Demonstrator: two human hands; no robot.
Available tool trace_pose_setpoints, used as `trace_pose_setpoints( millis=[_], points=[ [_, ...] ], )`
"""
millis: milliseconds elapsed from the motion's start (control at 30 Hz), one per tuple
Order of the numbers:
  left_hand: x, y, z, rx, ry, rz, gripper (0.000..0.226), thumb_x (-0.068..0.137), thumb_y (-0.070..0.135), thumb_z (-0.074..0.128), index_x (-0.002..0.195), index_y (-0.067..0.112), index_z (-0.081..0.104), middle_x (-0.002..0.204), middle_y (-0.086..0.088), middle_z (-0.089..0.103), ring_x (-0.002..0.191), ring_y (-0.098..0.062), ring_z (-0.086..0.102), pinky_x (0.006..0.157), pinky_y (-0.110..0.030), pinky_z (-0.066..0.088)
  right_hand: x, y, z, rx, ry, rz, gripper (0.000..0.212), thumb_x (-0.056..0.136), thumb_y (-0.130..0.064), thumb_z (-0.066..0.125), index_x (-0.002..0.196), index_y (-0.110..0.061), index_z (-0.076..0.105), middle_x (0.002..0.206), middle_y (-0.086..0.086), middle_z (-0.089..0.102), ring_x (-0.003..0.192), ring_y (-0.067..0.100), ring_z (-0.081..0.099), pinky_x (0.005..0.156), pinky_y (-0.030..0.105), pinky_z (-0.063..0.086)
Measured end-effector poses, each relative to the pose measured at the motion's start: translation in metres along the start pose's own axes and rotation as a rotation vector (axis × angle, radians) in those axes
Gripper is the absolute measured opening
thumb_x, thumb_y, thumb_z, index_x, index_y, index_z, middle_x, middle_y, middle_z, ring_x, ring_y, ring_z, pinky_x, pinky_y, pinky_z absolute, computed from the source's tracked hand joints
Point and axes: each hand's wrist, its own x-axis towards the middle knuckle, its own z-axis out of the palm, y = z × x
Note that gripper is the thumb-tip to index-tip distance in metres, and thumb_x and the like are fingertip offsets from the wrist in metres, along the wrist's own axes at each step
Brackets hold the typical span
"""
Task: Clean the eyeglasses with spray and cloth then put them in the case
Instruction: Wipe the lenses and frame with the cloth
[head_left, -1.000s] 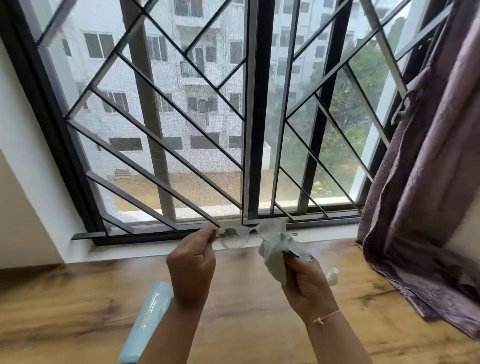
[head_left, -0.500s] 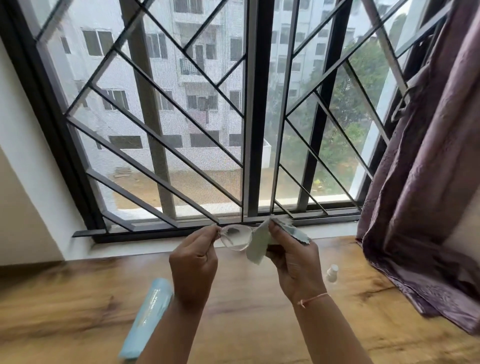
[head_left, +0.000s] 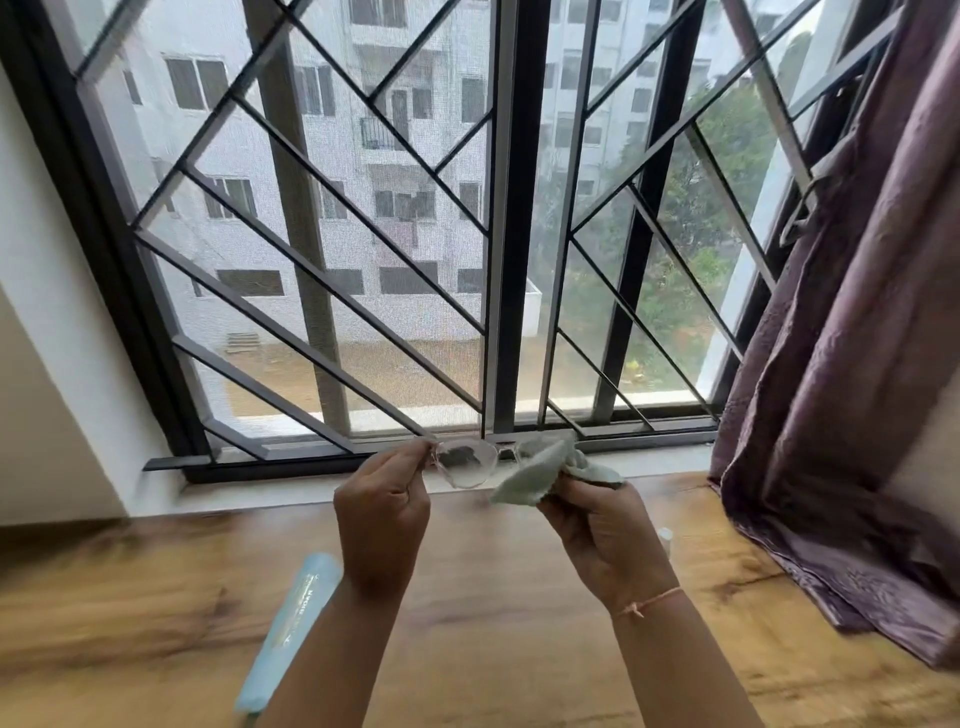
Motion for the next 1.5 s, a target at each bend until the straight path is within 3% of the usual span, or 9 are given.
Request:
trace_pose_setpoints(
  millis=[133, 267, 467, 633, 767, 900, 1067, 1167, 1500],
  points=[
    [-0.001, 0.002, 0.003, -0.032, -0.025, 0.038, 0.023, 0.068, -0.009, 0.061, 0.084, 0.001, 0.074, 0.079, -0.009, 0.073, 0.084, -0.012, 0.059, 0.075, -0.012, 0.044, -0.001, 0.004, 0.009, -0.147, 0.131, -0.054, 0.021, 0.072, 0.018, 0.057, 0.075, 0.0, 0.068, 0.063, 0.009, 0.064, 0.054, 0.015, 0.061, 0.047, 0.022, 0.05],
    [-0.003, 0.005, 0.001, -0.05, -0.021, 0.079, 0.022, 0.07, -0.009, 0.06, 0.085, 0.001, 0.073, 0.08, -0.008, 0.073, 0.082, -0.012, 0.059, 0.073, -0.017, 0.046, 0.0, 0.004, 0.019, -0.194, 0.255, -0.088, 0.005, 0.079, -0.002, 0.065, 0.082, -0.004, 0.062, 0.059, 0.007, 0.057, 0.042, 0.012, 0.051, 0.036, 0.018, 0.038],
    [-0.001, 0.008, -0.003, -0.065, -0.011, 0.055, 0.021, 0.078, 0.004, 0.055, 0.086, 0.001, 0.074, 0.081, -0.009, 0.073, 0.085, -0.011, 0.06, 0.079, -0.008, 0.043, 0.001, -0.005, 0.021, -0.155, 0.263, -0.07, 0.036, 0.091, -0.037, 0.05, 0.081, -0.003, 0.057, 0.05, 0.008, 0.055, 0.038, 0.018, 0.048, 0.034, 0.02, 0.036],
    [0.002, 0.008, -0.006, -0.066, 0.022, -0.005, 0.023, 0.079, 0.009, 0.053, 0.086, 0.001, 0.074, 0.079, -0.011, 0.073, 0.088, -0.012, 0.059, 0.082, 0.0, 0.037, -0.007, -0.011, 0.015, 0.017, 0.027, 0.038, 0.024, 0.09, -0.017, 0.046, 0.093, 0.001, 0.061, 0.075, 0.019, 0.064, 0.056, 0.023, 0.063, 0.044, 0.028, 0.054],
    [0.002, 0.003, -0.005, -0.038, 0.021, -0.011, 0.018, 0.074, -0.004, 0.061, 0.086, 0.0, 0.073, 0.079, -0.012, 0.073, 0.089, -0.013, 0.058, 0.083, 0.002, 0.035, -0.008, -0.012, 0.01, -0.035, -0.082, 0.03, 0.027, 0.086, 0.013, 0.036, 0.085, 0.005, 0.062, 0.074, 0.019, 0.066, 0.066, 0.026, 0.067, 0.056, 0.033, 0.058],
    [0.001, 0.004, -0.005, -0.034, 0.01, 0.014, 0.02, 0.073, -0.005, 0.058, 0.086, -0.001, 0.073, 0.08, -0.012, 0.073, 0.088, -0.013, 0.058, 0.083, -0.001, 0.037, -0.009, -0.007, 0.01, -0.17, -0.057, -0.041, 0.024, 0.078, 0.017, 0.046, 0.084, 0.003, 0.064, 0.065, 0.013, 0.064, 0.058, 0.021, 0.064, 0.05, 0.029, 0.054],
    [-0.003, 0.008, -0.008, -0.071, 0.021, 0.065, 0.023, 0.078, 0.004, 0.052, 0.085, 0.0, 0.073, 0.081, -0.01, 0.073, 0.087, -0.012, 0.059, 0.082, -0.003, 0.04, -0.01, -0.001, 0.018, -0.229, 0.091, -0.07, 0.006, 0.068, -0.015, 0.068, 0.066, -0.009, 0.068, 0.057, 0.011, 0.053, 0.037, 0.015, 0.046, 0.033, 0.017, 0.032],
    [-0.004, 0.009, -0.009, -0.075, 0.049, 0.052, 0.021, 0.077, 0.005, 0.055, 0.085, 0.001, 0.074, 0.08, -0.009, 0.073, 0.085, -0.011, 0.06, 0.081, -0.001, 0.038, -0.007, -0.002, 0.02, -0.218, 0.123, -0.075, 0.032, 0.075, -0.041, 0.061, 0.074, -0.009, 0.062, 0.052, 0.009, 0.048, 0.036, 0.015, 0.04, 0.035, 0.018, 0.024],
    [0.002, 0.006, -0.009, -0.106, 0.152, -0.159, 0.018, 0.071, -0.003, 0.065, 0.087, 0.002, 0.074, 0.079, 0.004, 0.068, 0.078, -0.003, 0.06, 0.071, 0.0, 0.039, -0.012, -0.009, -0.018, -0.004, 0.049, -0.046, 0.021, 0.083, -0.021, 0.05, 0.078, -0.003, 0.06, 0.072, 0.019, 0.059, 0.07, 0.03, 0.062, 0.056, 0.034, 0.054]
  ],
)
